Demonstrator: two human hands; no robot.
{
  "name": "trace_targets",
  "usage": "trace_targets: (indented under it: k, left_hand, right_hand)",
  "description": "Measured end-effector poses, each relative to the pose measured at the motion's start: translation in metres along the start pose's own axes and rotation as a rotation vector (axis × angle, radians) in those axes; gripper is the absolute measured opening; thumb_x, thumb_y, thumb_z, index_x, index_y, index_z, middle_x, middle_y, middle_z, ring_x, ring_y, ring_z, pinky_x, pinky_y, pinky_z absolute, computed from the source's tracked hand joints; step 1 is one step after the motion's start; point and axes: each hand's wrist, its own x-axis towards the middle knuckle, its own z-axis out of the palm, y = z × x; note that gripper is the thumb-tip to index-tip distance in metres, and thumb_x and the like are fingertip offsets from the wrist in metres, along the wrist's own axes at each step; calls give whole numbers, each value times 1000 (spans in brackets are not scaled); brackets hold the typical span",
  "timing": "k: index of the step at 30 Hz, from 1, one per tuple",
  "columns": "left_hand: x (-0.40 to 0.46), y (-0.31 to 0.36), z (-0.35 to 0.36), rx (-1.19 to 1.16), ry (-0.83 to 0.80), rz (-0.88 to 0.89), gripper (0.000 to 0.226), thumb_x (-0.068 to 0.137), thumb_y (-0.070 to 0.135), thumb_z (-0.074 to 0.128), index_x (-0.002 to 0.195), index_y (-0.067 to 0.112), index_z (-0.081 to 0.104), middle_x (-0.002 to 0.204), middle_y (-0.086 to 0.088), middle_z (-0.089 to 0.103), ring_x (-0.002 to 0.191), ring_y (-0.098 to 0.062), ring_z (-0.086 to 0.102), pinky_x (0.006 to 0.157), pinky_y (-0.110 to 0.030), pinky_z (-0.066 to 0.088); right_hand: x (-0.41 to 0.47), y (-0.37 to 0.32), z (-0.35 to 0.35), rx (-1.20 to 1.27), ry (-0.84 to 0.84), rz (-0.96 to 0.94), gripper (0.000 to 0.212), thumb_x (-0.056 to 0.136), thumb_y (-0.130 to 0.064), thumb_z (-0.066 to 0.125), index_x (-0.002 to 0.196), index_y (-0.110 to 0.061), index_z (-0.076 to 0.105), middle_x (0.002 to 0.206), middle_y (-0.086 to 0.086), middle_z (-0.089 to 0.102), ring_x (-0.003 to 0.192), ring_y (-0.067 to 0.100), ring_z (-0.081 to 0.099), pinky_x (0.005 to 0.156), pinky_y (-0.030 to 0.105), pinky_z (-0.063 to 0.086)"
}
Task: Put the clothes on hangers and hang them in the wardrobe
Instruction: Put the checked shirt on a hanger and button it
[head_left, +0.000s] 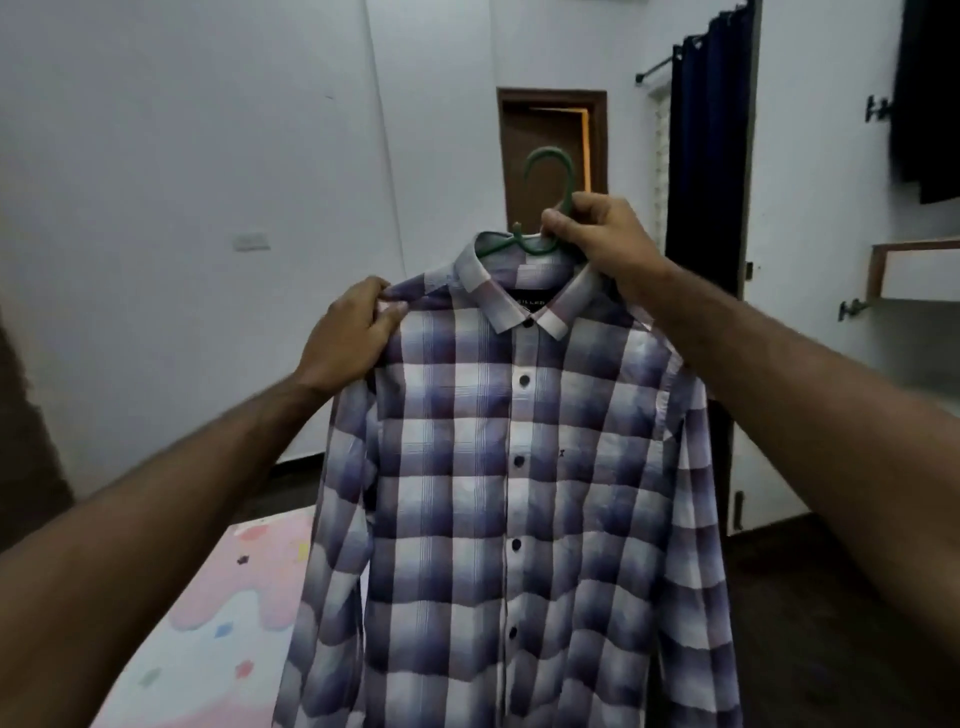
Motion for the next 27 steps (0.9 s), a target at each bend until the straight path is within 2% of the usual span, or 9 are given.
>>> trace_targets:
  k: [3,6,9,11,14,17,20,23,27]
  left_hand:
    - [78,47,20,47,40,110,30,101,50,49,103,22,57,93,5,60,79,-15,57,70,-34,46]
    - [158,113,18,109,60,145,31,99,52,51,93,22,56,83,8,55,69,-14,52,67,-28,37]
    - [241,170,16,70,-66,185,23,98,48,51,89,27,48,80,7,57,67,-18,55,64,-30,41]
    - [291,202,13,-7,-128,228,21,98,47,52,90,27,51,80,6,61,67,-16,57,64,-28,43]
    - [358,248,2,-112,-190,280,25,96,46,49,90,23,56,77,4,64,63,-13,57,59,-24,45]
    - [416,287,-4,-157,-214,313,18,97,39,53,88,24,55,73,5,60,59,-13,55,56,-20,41]
    - [457,311,-1,-211,-187,336,14,100,32,55,88,25,53,73,7,60,61,-10,55,57,-29,48]
    - [485,330,12,-367,-159,337,11,101,26,54,91,22,55,78,6,62,68,-10,60,64,-42,55]
    - [517,357,28,-467,-123,381,11,102,21,54,92,25,53,78,6,63,69,-12,62,64,-40,53]
  right_hand:
    - [52,1,-63,0,20,9,12,100,-20,64,92,-14,71,83,-5,71,79,4,67,74,19,52]
    - [103,-19,-131,-8,69,54,15,99,-20,66,88,-14,73,78,-8,72,76,3,67,72,19,51]
    - [148,-43,-207,-5,97,121,15,98,-16,67,85,-12,73,71,-10,72,70,1,65,68,17,50]
    - [177,-69,-253,-34,117,177,14,98,-16,68,85,-12,73,72,-9,73,70,2,65,68,17,50]
    - [222,-111,-310,-91,138,213,12,97,-15,68,89,-8,73,77,-2,72,70,3,65,68,16,50]
    - [261,-144,-355,-117,165,237,14,97,-16,68,96,-3,73,79,0,70,68,2,64,63,16,49]
    - [288,-164,-390,-171,184,230,14,97,-19,69,94,-6,73,82,3,70,73,7,63,67,20,50]
    - [307,-176,-420,-206,191,200,15,96,-20,70,96,-5,74,86,4,72,80,12,65,74,23,52]
    - [325,-187,-457,-312,231,146,12,97,-15,69,94,-5,74,85,3,72,79,7,64,75,19,51]
